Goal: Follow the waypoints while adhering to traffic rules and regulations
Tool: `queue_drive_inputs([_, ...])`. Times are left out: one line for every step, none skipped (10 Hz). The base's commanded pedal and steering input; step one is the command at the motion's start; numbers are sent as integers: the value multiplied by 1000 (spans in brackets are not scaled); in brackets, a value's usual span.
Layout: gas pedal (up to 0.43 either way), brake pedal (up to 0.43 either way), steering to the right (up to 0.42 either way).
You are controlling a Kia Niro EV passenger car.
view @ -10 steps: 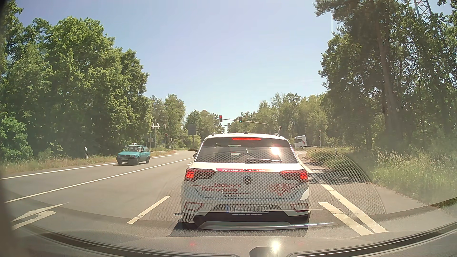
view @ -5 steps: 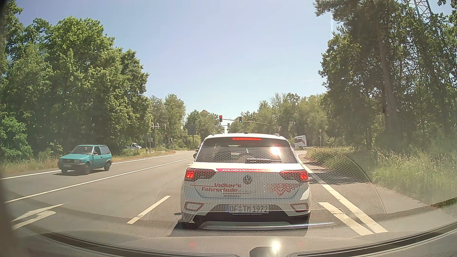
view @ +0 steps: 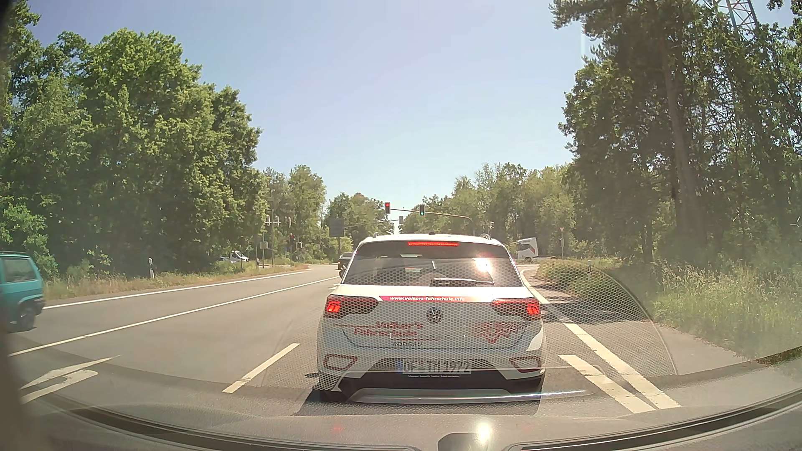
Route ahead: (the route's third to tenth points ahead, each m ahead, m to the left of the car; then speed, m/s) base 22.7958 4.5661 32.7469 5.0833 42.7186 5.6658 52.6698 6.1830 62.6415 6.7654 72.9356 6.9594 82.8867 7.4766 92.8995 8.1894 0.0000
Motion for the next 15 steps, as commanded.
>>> queue_drive_inputs([0, 274, -3])
queue_drive_inputs([0, 274, -3])
queue_drive_inputs([0, 274, -4])
queue_drive_inputs([0, 274, -3])
queue_drive_inputs([0, 274, -3])
queue_drive_inputs([0, 274, -4])
queue_drive_inputs([0, 274, -4])
queue_drive_inputs([0, 274, -3])
queue_drive_inputs([0, 274, -3])
queue_drive_inputs([0, 274, -3])
queue_drive_inputs([0, 274, -4])
queue_drive_inputs([0, 274, -3])
queue_drive_inputs([0, 274, -4])
queue_drive_inputs([0, 274, -4])
queue_drive_inputs([0, 274, -3])
